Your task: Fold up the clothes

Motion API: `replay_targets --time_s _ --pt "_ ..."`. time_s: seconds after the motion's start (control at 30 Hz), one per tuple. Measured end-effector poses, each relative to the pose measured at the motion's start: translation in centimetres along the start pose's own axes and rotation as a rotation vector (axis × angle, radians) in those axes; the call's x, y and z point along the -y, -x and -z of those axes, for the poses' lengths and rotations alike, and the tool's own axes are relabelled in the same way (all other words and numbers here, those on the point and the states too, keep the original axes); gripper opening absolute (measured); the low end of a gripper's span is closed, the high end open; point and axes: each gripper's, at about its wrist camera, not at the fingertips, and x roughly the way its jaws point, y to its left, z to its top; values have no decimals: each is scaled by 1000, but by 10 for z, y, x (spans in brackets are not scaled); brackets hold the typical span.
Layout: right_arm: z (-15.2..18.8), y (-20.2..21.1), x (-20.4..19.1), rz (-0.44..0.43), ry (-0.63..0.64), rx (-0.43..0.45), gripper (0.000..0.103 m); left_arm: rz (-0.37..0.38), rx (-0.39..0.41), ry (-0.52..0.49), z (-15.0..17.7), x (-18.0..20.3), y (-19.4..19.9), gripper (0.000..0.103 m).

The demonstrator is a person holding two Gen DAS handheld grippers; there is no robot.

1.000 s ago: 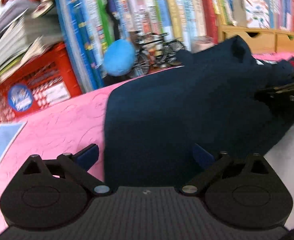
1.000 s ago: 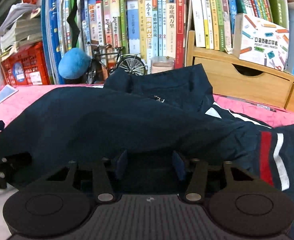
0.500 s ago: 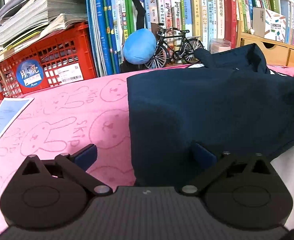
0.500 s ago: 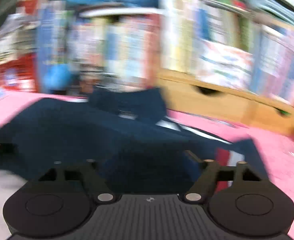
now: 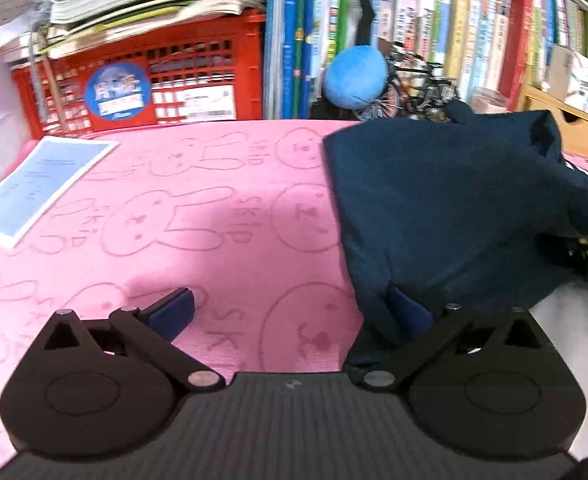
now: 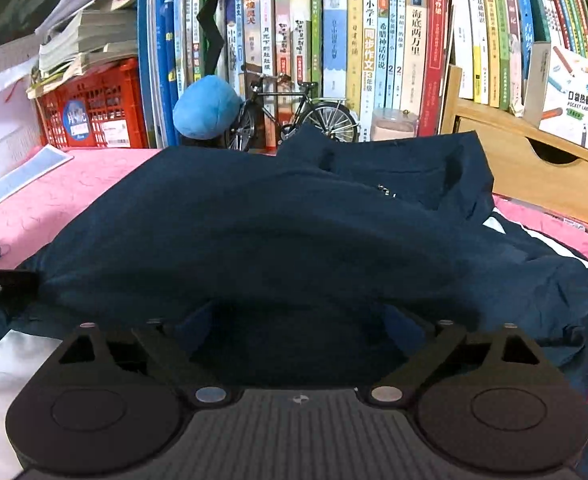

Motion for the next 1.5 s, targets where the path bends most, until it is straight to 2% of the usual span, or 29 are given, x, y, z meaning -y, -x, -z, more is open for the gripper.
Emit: replay_targets --time_s 0.13,0.17,0.27,0.33,0.4,0.5,0.63,0.67,0.73,0.83,0.97,1.07,1.17,1.23,1.33,1.37,1.43,1.47,1.5 --pt "1 0 1 -12 5 -9 100 -127 92 -76 -6 17 22 101" --pt "0 0 0 -13 9 -12 102 -123 105 -88 -7 20 26 101" --pt "0 0 -1 -16 12 -15 103 16 91 -136 -2 30 37 101" --pt "1 1 1 -20 2 -13 103 59 65 -195 6 38 41 101" --pt "2 3 2 -22 -8 -11 103 46 46 -269 17 46 38 101" --pt "2 4 2 -18 -18 -8 103 -32 49 -357 29 54 27 103" --pt "6 13 4 -9 -31 6 103 -206 93 -287 22 41 13 103" --pt "7 16 6 -8 -36 13 103 -207 92 -252 20 33 10 103" --pt "9 22 10 20 -26 22 103 -148 80 -189 20 19 9 103" --pt "12 29 23 101 9 28 103 -144 85 -190 24 18 13 103" --pt "16 36 59 160 -53 13 103 -118 59 -156 19 11 13 103" --pt "20 43 79 126 -61 19 98 -76 37 -97 16 0 9 103" --pt "23 51 83 96 -50 32 98 -14 0 39 17 -20 4 103" --pt "24 64 84 18 -90 80 100 9 9 91 20 -28 6 103" --pt "25 79 96 -79 -174 148 101 22 37 47 27 -30 12 103" --pt "24 79 99 -58 -178 146 102 26 47 36 28 -31 16 103" --pt "23 72 105 41 -150 98 101 24 57 14 30 -32 23 103" --pt "24 67 107 72 -132 72 92 20 57 0 30 -32 27 103" --pt "25 63 109 93 -117 55 91 2 57 -21 30 -31 31 103"
